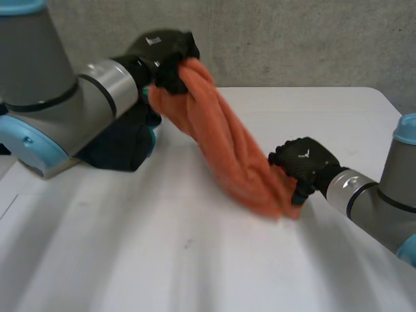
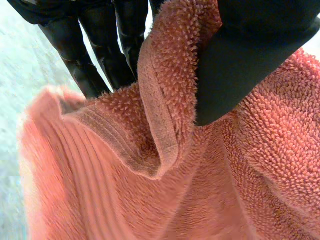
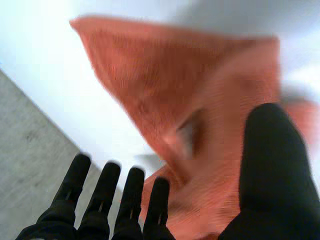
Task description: Fold the laundry.
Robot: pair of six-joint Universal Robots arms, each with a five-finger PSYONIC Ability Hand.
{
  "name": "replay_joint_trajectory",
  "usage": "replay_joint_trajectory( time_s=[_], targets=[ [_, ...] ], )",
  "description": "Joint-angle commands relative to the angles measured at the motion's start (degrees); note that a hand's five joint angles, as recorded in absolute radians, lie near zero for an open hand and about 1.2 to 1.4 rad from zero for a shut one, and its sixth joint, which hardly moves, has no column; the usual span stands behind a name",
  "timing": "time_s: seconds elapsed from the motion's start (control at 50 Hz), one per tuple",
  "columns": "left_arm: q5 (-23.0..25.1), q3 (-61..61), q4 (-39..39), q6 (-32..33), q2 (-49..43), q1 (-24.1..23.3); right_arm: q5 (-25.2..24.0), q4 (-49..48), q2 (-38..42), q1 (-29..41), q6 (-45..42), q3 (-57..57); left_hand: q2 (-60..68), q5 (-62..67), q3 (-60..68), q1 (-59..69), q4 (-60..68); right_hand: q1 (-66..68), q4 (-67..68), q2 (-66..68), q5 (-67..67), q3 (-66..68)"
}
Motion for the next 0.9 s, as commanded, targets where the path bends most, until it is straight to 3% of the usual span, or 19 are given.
replay_joint_trajectory(
  time_s=[0.02,0.12,0.22,0.3,0.48,0.58,0.6,0.62,0.74,0.82,0.9],
  targets=[
    [-2.25,-1.07,-4.39,7.81,0.70,-2.44,6.12,3.29,0.70,0.54,3.57,-10.08,11.62,14.59,11.91,13.41,11.12,-11.23,-11.93,-11.28,-10.74,-12.01],
    [-2.86,-4.49,-5.62,11.68,4.82,-3.14,5.34,4.52,-1.06,0.11,10.08,-19.57,11.62,14.59,11.91,13.41,11.12,-10.56,-11.26,-10.61,-10.08,-11.34],
    [-2.95,-9.85,-6.42,16.51,11.15,-3.06,-1.33,12.60,2.71,0.72,11.67,-29.59,11.62,14.59,11.91,13.41,11.12,-10.39,-11.09,-10.44,-9.91,-11.17],
    [-3.04,-16.25,-6.06,20.55,18.17,-3.14,-6.69,20.93,12.53,3.35,10.09,-41.43,11.62,14.59,11.91,13.41,11.12,-10.22,-10.92,-10.27,-9.74,-11.00],
    [-3.13,-23.57,-2.47,23.73,24.87,-3.32,-8.81,32.64,32.59,7.75,6.92,-61.23,11.62,14.59,11.91,13.41,11.12,-8.22,-8.92,-8.27,-7.74,-9.00],
    [-3.92,-24.54,1.23,23.99,24.26,-2.09,-8.55,36.86,39.80,9.16,7.53,-70.11,11.62,14.59,11.91,13.41,11.12,29.39,28.69,29.34,29.88,28.61],
    [-4.27,-24.45,2.19,24.43,23.39,-1.48,-8.46,37.30,41.03,9.24,8.49,-72.56,11.62,14.59,11.91,13.41,11.12,46.63,45.93,46.58,47.11,45.85],
    [-4.45,-24.36,2.72,24.78,22.94,-1.04,-8.38,37.22,41.13,9.16,9.29,-73.81,11.62,14.59,11.91,13.41,11.12,54.13,53.43,54.08,54.61,53.35],
    [-5.32,-19.71,4.39,26.28,19.34,1.60,-7.50,33.89,38.24,7.23,18.95,-78.65,11.62,14.59,11.91,13.41,11.12,54.90,54.20,54.85,55.38,54.12],
    [-6.12,-13.56,4.22,25.05,17.67,1.86,-3.29,25.11,32.18,5.47,23.44,-77.17,11.62,14.59,11.91,13.41,11.12,54.90,54.20,54.85,55.38,54.12],
    [-6.64,-7.67,3.96,22.94,16.79,1.43,1.29,17.90,24.79,3.62,26.52,-68.74,11.62,14.59,11.91,13.41,11.12,54.90,54.20,54.85,55.38,54.12]
  ],
)
